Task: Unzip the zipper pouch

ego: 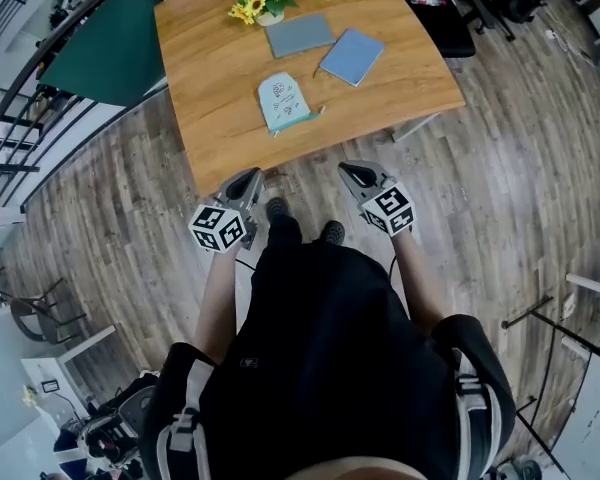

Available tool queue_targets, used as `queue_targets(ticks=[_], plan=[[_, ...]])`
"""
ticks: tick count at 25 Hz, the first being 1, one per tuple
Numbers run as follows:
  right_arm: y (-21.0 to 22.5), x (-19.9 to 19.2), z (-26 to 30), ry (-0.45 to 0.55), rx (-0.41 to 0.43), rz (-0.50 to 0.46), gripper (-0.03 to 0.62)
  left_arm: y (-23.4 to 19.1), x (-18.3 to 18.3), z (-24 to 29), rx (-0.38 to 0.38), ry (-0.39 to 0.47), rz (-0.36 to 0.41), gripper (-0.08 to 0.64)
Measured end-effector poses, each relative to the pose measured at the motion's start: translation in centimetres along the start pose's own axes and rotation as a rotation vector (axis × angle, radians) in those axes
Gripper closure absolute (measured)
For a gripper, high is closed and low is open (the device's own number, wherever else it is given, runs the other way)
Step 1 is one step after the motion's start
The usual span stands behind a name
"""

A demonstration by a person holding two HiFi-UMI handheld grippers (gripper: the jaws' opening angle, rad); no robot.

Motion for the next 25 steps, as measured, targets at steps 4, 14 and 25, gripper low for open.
queue_targets(ticks=[4, 14, 25], plan=[[-0.4, 0.1, 0.0, 0.012, 0.005, -0.004, 0.578, -0.1, -0.1, -0.4, 0.015, 0.013, -0.010, 0.547], [-0.3, 0.2, -0.3, 0.037, -0.023, -0.009, 0.463, 0.3, -0.4, -0.6, 0.003, 0.016, -0.011, 0.466], [0.0, -0.2, -1.2, 0.082, -0.052, 0.020, 0.305, 0.6, -0.3, -1.0, -0.040, 0.073, -0.066, 0.350]])
Point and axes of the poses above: the fingertips, and each gripper's own axes: z forward along the fingers, y to its right, x out of its top, the point moved 5 cm from there along -z, backward along the fingers, and after that the axes turned 5 degrees about x, right-handed, at the moved point
